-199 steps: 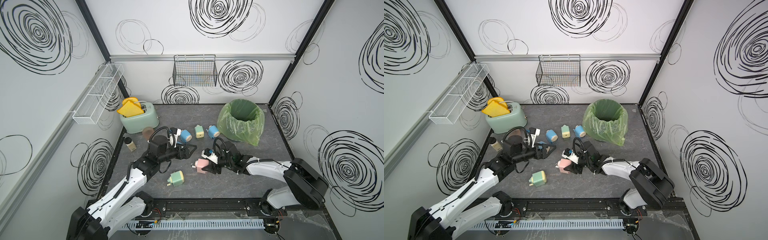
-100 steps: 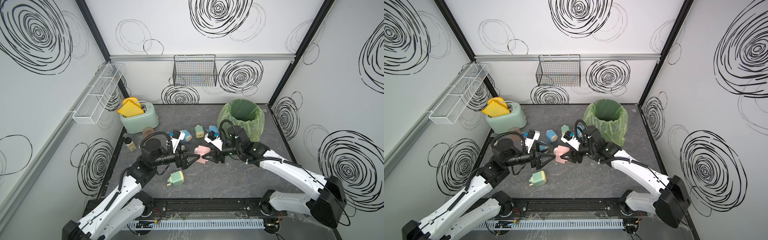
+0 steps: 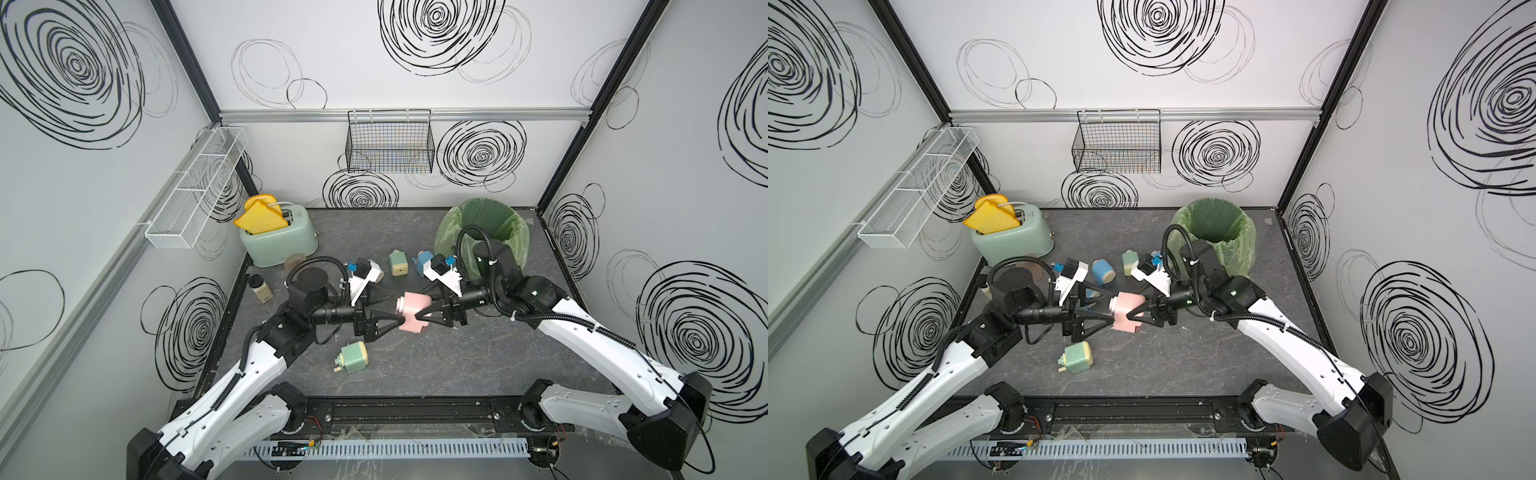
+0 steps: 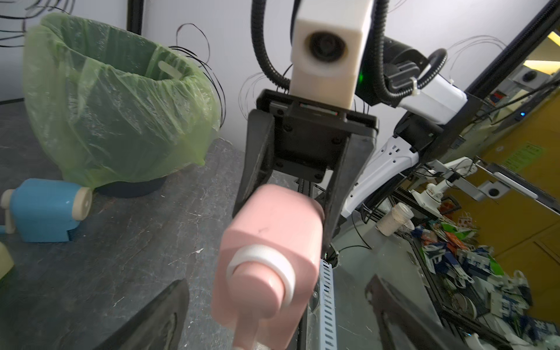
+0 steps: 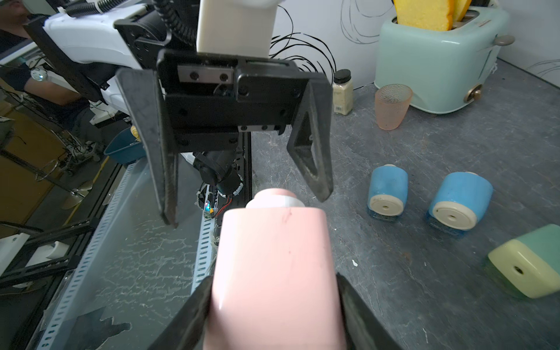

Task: Take out the pencil sharpener tray and clean the shavings
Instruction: Pick up the pencil sharpener from the center of the board.

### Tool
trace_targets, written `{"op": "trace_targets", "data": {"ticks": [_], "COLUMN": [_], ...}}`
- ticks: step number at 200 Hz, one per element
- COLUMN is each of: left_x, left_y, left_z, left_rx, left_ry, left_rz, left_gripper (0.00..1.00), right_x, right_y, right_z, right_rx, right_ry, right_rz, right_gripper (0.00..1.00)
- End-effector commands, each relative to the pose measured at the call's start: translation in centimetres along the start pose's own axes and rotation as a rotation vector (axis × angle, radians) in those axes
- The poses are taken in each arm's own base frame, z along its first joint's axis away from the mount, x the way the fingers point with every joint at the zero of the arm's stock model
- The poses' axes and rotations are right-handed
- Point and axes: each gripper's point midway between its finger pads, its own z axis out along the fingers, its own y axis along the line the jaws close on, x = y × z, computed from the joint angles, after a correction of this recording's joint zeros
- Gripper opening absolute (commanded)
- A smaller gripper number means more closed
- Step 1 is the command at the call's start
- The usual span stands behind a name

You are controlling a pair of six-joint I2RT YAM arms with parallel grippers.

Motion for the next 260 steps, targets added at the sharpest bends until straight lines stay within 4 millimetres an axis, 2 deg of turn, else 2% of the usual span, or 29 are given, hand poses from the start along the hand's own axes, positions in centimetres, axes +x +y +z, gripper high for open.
{"op": "trace_targets", "data": {"ticks": [1,51,69,114,144,181,207,219,232,244,260], "left_x": [-0.8,-0.3,-0.3,-0.6,-0.4,-0.3,-0.3,-0.5,-0.7,-0.9,-1.2], "left_y": [-2.6,-2.4,-2.4,-2.5,-2.5,-2.0,-1.8,-2.1,-2.4,-2.7,-2.8], "left_z": [0.2,0.9,1.3,1.8,2.0,1.8,1.3,1.1,1.0,0.9,0.8], "left_rx": [0.112,0.111,0.116,0.128,0.134,0.111,0.089,0.094,0.104,0.11,0.114], "left_ry": [0.004,0.02,0.024,0.026,0.032,0.012,-0.012,-0.024,-0.032,-0.043,-0.052], "left_rz": [0.093,0.07,0.066,0.07,0.071,0.103,0.123,0.136,0.145,0.154,0.157], "left_gripper": [0.97,1.0,0.96,0.76,0.52,0.39,0.41,0.49,0.68,0.75,0.79], "right_x": [-2.4,-3.2,-3.5,-3.7,-3.5,-3.5,-3.4,-3.2,-3.0,-2.9,-2.8], "right_y": [2.8,3.9,4.4,5.1,5.3,5.1,4.9,4.6,4.4,4.4,4.4], "right_z": [-1.8,-2.4,-2.6,-3.2,-3.0,-2.5,-2.4,-2.0,-1.7,-1.4,-1.3], "right_rx": [-0.083,-0.122,-0.131,-0.111,-0.115,-0.11,-0.108,-0.117,-0.126,-0.135,-0.144], "right_ry": [-0.072,-0.11,-0.123,-0.148,-0.154,-0.161,-0.167,-0.154,-0.144,-0.14,-0.143], "right_rz": [-0.07,-0.092,-0.106,-0.142,-0.147,-0.147,-0.141,-0.127,-0.112,-0.104,-0.1], "right_gripper": [0.34,0.33,0.33,0.33,0.34,0.37,0.37,0.36,0.35,0.35,0.34]}}
